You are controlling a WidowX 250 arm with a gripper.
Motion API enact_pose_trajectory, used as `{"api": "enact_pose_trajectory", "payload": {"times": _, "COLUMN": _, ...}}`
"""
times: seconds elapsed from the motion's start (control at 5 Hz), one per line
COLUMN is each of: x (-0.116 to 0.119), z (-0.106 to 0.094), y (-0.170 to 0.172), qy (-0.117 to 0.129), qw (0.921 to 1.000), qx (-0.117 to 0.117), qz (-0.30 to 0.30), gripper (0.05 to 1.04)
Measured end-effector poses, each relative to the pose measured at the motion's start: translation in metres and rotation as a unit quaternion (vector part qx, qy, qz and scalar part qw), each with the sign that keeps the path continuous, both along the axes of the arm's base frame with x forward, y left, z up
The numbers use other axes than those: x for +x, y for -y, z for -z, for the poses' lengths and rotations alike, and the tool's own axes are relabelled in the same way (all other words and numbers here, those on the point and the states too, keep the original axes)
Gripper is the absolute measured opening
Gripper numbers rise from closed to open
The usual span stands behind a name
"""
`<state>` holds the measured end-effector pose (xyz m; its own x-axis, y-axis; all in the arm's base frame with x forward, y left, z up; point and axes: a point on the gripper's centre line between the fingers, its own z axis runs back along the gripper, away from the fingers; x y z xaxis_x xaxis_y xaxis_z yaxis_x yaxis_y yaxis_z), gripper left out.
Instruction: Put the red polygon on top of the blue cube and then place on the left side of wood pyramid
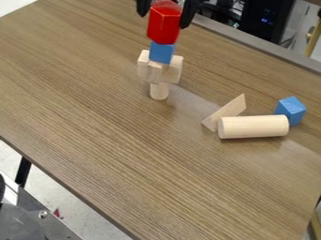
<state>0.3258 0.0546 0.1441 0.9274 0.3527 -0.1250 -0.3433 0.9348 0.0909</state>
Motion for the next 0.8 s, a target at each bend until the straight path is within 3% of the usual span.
{"api": "enact_pose_trajectory", "payload": {"times": 0.2, "x": -0.0005, "z": 0.0038, "y": 0.0011, "qy": -0.008, "qw": 1.0000, "qx": -0.003, "qz": 0.000, "gripper": 0.752}}
{"api": "enact_pose_trajectory", "payload": {"times": 0.8, "x": -0.0014, "z": 0.0033, "y": 0.0014, "qy": -0.011, "qw": 0.9999, "qx": -0.007, "qz": 0.003, "gripper": 0.751}}
